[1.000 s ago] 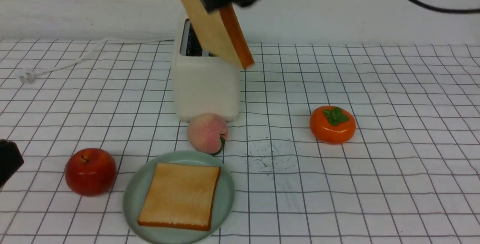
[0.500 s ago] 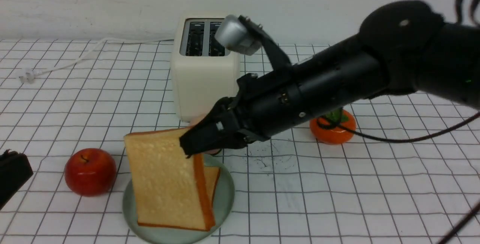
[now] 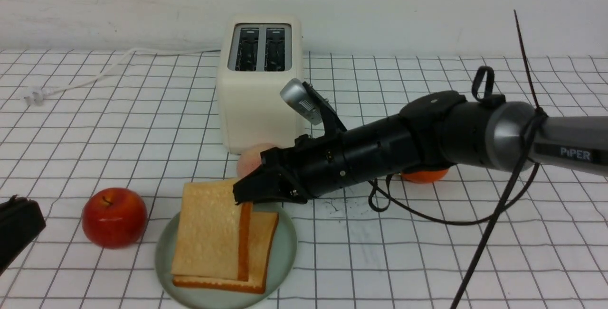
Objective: Take toasted bread from bread machine on white checkered table place on plate.
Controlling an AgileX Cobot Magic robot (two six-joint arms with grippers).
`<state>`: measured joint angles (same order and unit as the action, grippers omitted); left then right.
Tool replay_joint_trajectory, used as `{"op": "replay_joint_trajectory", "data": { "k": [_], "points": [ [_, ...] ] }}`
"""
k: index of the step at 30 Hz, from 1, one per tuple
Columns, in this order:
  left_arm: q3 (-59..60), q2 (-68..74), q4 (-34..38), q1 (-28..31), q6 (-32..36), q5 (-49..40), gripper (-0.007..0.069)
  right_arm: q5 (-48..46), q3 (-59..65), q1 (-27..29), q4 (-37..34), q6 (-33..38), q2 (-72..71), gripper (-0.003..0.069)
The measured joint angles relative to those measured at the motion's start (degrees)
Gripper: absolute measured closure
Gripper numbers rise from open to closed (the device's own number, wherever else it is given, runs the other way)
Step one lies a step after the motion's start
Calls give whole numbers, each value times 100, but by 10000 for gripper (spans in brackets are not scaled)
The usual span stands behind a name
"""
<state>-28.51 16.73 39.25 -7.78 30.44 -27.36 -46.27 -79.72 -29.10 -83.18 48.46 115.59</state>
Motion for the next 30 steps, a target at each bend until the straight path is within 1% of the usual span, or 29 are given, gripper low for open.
{"op": "replay_joint_trajectory", "data": {
  "k": [1,2,3,4,6,7,8,10,11,12,13,14,15,16,17,18,19,21,22,23,24,25,26,27,29,30],
  "points": [
    [0,0,0,0,0,0,638,76,0,0,168,-68,0,436],
    [0,0,0,0,0,0,638,76,0,0,168,-85,0,428],
    [0,0,0,0,0,0,638,131,0,0,459,-254,0,351],
    [0,0,0,0,0,0,638,139,0,7,631,-349,0,301],
    [0,0,0,0,0,0,638,138,0,51,933,-574,-7,224],
    [0,0,0,0,0,0,638,138,0,56,971,-602,-15,218],
    [0,0,0,0,0,0,638,149,0,116,1379,-880,-99,177],
    [0,0,0,0,0,0,638,183,0,168,1914,-1183,-289,169],
    [0,0,0,0,0,0,638,183,0,168,1914,-1219,-317,169],
    [0,0,0,0,0,1,638,208,0,188,2485,-1548,-580,183],
    [0,0,0,0,0,2,638,208,0,202,2815,-1728,-828,198],
    [0,0,0,0,0,2,638,200,0,201,2884,-1728,-828,202],
    [0,0,-7,0,0,23,638,161,0,216,3435,-2070,-1261,234],
    [0,0,-34,0,0,46,638,107,0,215,3797,-2262,-1532,257],
    [0,0,-40,0,0,59,638,66,0,215,3940,-2301,-1588,267],
    [0,0,-89,0,5,100,638,-164,0,226,4441,-2615,-2058,309],
    [0,0,-103,0,5,116,638,-164,0,226,4514,-2657,-2121,309],
    [0,0,-167,0,5,172,638,-863,0,226,5503,-3283,-2929,397],
    [0,0,-167,0,5,208,638,-1148,0,226,5846,-3554,-3239,432],
    [0,0,-167,0,5,217,638,-1205,0,226,5846,-3606,-3300,439],
    [0,0,-172,0,5,255,638,-1477,0,226,6171,-3868,-3601,473],
    [2,0,-222,0,5,315,638,-1855,16,226,6687,-4281,-4129,524],
    [2,0,-231,0,5,315,638,-1936,25,226,6735,-4322,-4187,535],
    [2,0,-296,0,-30,328,638,-2175,111,226,7063,-4615,-4652,573],
    [7,-32,-318,-64,-155,323,638,-2401,322,226,7284,-4846,-5260,608],
    [15,-39,-318,-90,-196,318,638,-2414,350,226,7297,-4846,-5323,608]
  ]
}}
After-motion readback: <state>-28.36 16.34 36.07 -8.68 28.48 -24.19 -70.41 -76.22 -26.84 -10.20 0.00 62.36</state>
